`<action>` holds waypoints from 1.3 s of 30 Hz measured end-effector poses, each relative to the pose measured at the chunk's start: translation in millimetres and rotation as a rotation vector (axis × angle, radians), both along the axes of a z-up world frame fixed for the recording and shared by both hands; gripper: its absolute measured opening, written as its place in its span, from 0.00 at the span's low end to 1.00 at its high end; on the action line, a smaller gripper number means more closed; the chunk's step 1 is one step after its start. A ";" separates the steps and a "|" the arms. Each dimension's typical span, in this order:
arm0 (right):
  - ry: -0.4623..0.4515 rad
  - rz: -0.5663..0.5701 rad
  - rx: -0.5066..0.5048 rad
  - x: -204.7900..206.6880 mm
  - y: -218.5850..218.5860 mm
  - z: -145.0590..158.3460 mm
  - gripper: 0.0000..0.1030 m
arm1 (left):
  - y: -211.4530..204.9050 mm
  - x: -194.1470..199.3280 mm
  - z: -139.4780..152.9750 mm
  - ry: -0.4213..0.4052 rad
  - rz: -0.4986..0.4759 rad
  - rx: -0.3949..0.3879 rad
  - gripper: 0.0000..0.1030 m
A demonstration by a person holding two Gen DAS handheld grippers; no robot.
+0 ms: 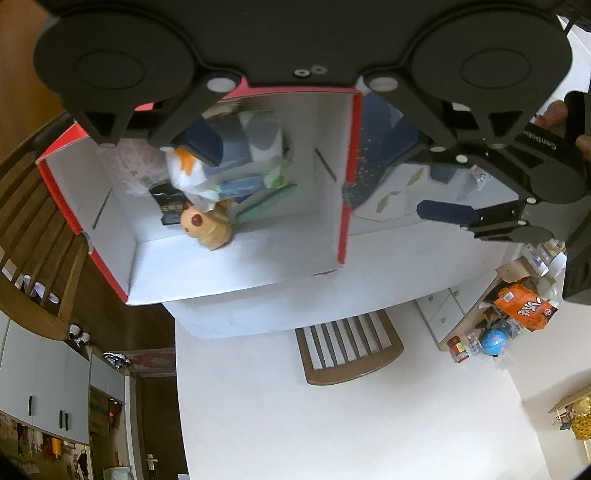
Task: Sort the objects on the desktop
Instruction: 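Move both open grippers out of the shoebox back over the table items, then grasp the white USB cable with the left gripper while the right grasps the sausage packet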
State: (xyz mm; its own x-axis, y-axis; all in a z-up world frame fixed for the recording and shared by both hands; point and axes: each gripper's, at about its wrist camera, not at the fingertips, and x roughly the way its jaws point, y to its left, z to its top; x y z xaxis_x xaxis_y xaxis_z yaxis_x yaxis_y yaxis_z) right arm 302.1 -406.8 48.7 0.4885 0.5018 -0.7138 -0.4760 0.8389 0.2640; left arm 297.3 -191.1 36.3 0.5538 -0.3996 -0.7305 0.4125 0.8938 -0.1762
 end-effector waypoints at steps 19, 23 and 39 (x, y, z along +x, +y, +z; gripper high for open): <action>-0.024 0.102 0.014 -45.7 107.2 -2.2 0.91 | 111.7 -93.9 -14.9 -0.019 0.169 0.022 1.00; -0.024 0.129 -0.001 -56.5 132.0 -5.5 0.91 | 141.6 -114.3 -18.2 -0.017 0.227 0.018 1.00; -0.046 0.263 -0.049 -80.9 220.5 -19.0 0.91 | 219.2 -170.5 -61.6 0.081 0.440 0.037 1.00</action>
